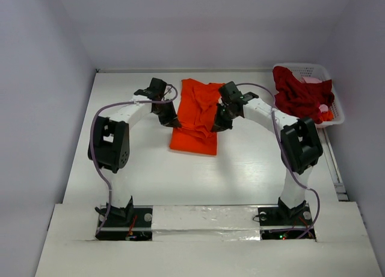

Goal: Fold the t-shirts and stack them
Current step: Fold the folded rectangular tshirt in 1/3 of the way

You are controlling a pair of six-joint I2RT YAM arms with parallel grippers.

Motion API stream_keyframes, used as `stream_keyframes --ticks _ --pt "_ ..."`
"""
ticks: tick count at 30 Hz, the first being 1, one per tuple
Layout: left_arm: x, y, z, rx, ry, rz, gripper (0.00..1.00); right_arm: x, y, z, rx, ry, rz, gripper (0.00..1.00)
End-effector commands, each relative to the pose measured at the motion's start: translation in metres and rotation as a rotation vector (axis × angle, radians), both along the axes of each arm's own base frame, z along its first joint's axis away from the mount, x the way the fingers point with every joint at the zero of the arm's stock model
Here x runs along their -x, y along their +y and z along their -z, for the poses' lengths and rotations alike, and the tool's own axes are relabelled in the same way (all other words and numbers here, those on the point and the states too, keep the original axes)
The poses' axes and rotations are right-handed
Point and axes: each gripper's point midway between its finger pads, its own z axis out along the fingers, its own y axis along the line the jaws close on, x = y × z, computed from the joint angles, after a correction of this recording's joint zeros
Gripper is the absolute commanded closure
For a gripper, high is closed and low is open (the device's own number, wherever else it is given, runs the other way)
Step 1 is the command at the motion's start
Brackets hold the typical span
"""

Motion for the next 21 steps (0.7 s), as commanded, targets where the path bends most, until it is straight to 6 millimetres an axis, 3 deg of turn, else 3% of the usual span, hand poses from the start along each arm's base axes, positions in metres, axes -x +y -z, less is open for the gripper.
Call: stream_keyframes --ticks 1,8,21 --pt "-0.013 0.002 -0.005 0.007 -0.022 0.005 0.99 -0.014 -0.001 -0.007 -0.006 -0.022 0.000 1.00" --pt "-0.029 0.001 0.010 0.004 -0.009 0.005 0.99 -0.024 0.000 -0.001 0.002 -0.018 -0.007 1.00" --pt "-0.050 0.004 0.008 0.005 -0.024 -0.001 0.99 -0.042 -0.007 0.005 0.019 -0.018 0.011 1.00"
